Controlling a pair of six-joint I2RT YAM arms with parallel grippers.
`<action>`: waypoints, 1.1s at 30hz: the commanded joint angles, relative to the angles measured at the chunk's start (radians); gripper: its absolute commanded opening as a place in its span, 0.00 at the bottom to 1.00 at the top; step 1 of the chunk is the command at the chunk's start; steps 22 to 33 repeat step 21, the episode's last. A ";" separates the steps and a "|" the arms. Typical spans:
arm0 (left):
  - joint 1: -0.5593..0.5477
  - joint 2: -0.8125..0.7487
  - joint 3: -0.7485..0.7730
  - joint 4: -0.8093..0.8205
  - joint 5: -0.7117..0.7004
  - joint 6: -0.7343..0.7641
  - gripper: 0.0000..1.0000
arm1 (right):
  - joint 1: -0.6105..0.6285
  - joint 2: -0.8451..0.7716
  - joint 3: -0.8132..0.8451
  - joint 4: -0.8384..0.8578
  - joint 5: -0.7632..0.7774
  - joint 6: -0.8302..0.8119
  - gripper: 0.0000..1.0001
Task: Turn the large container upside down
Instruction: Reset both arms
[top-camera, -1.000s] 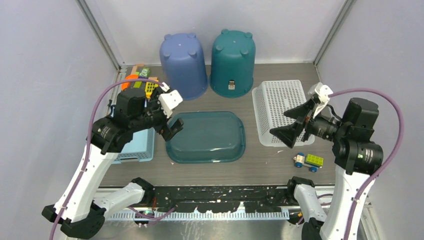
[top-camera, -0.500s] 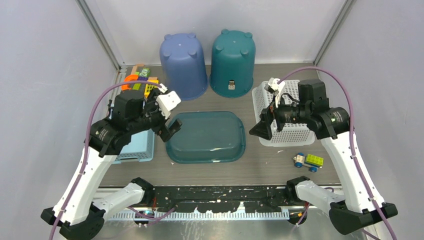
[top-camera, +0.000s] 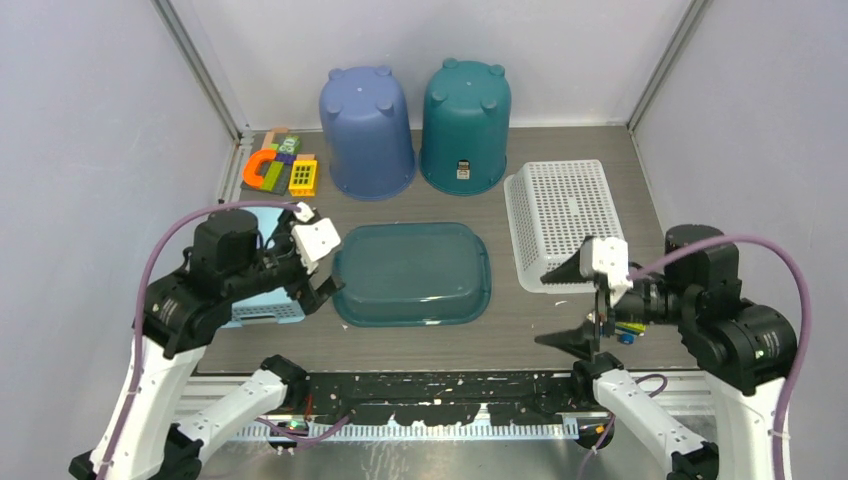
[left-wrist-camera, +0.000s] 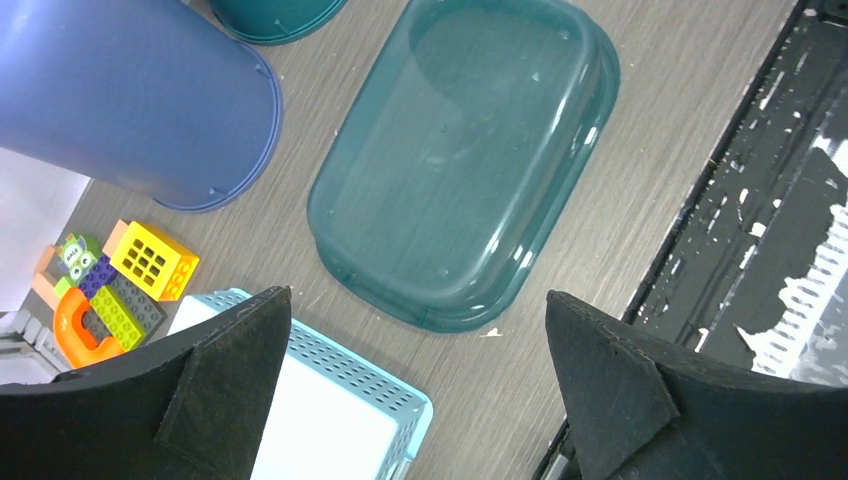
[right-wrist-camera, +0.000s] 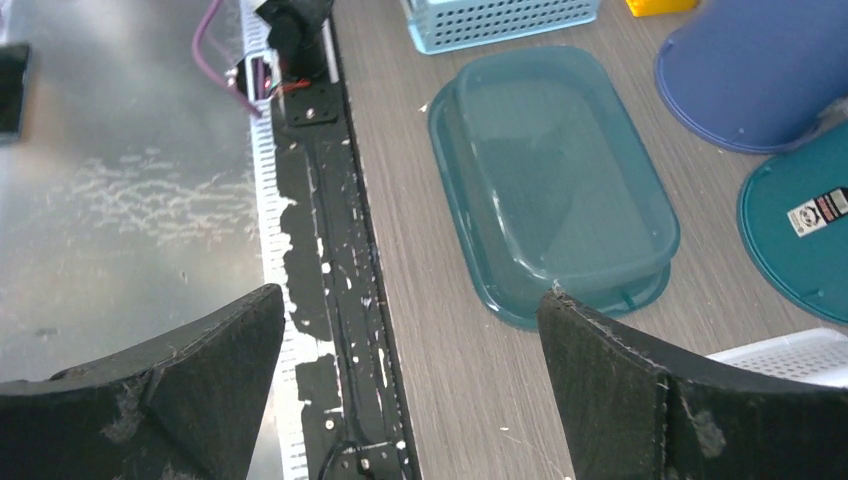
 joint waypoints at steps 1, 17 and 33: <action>0.002 -0.071 0.016 -0.058 0.061 0.038 1.00 | -0.003 -0.027 0.006 -0.230 -0.085 -0.291 1.00; 0.008 -0.144 -0.061 -0.070 0.176 0.060 1.00 | -0.075 -0.087 0.006 -0.454 -0.172 -0.547 1.00; 0.010 -0.149 -0.057 -0.073 0.186 0.056 1.00 | -0.083 -0.078 -0.003 -0.456 -0.184 -0.557 1.00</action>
